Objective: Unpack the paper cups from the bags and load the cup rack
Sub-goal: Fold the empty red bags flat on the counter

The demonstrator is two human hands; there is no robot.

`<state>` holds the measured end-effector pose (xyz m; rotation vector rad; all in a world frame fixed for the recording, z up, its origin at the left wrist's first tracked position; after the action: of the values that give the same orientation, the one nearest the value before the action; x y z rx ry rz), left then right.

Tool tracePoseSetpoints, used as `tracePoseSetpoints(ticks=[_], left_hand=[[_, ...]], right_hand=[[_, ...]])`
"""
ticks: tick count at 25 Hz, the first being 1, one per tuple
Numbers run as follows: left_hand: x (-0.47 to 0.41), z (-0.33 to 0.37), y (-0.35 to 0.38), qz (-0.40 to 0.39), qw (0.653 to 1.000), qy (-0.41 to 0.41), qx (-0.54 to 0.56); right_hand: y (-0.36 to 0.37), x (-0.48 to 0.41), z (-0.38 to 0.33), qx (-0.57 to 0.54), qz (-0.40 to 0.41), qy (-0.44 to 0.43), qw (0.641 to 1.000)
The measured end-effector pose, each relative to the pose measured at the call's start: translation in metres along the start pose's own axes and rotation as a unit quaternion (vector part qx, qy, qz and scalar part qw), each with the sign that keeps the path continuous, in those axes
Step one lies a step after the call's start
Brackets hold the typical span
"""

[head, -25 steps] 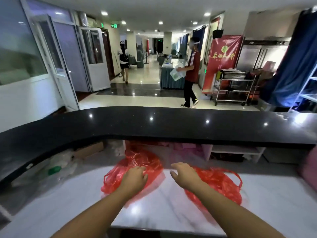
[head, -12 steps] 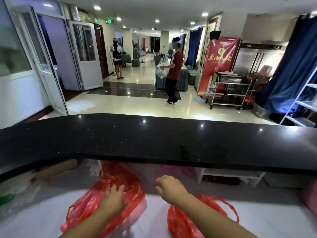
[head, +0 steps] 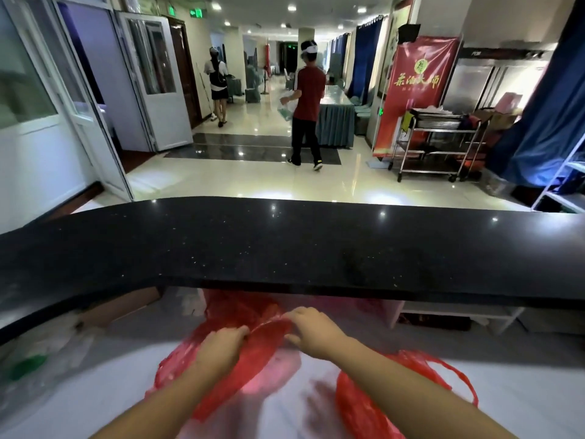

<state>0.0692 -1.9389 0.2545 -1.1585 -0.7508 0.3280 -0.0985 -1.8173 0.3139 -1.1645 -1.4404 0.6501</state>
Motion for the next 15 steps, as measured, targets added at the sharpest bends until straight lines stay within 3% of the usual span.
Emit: tracePoseSetpoints(ticks=[2, 4, 7, 9, 11, 13, 15], left_hand=[[0.009, -0.002, -0.021, 0.000, 0.995, 0.098, 0.035], [0.023, -0.006, -0.049, 0.031, 0.987, 0.158, -0.022], [0.049, -0.049, -0.078, 0.154, 0.977, 0.146, -0.012], [0.070, -0.091, -0.075, 0.246, 0.964, 0.082, 0.058], [0.093, -0.140, -0.048, 0.283, 0.941, -0.035, 0.183], [0.108, -0.185, -0.002, 0.252, 0.904, -0.147, 0.313], [0.112, -0.207, 0.051, 0.137, 0.853, -0.205, 0.460]], right_hand=[[0.000, -0.015, -0.029, 0.023, -0.002, -0.030, 0.999], [-0.003, -0.028, -0.056, 0.056, -0.001, -0.052, 0.997], [-0.006, -0.047, -0.097, 0.086, 0.042, -0.057, 0.994], [0.004, -0.053, -0.103, -0.020, 0.056, -0.047, 0.997], [0.024, -0.054, -0.104, -0.080, 0.056, -0.050, 0.994], [0.047, -0.051, -0.110, -0.077, 0.042, -0.069, 0.994], [0.072, -0.048, -0.124, -0.080, 0.017, -0.108, 0.991]])
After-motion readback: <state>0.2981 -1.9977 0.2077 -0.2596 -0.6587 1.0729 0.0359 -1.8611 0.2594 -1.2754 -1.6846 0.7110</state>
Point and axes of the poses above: each hand's wrist, its own x-axis away from the middle knuckle, its own y-axis out of the palm, z = x × y, the point moved 7 cm from there along -x, towards the middle knuckle, and after that the axes turned 15 degrees about -z, right-handed, at the moved point
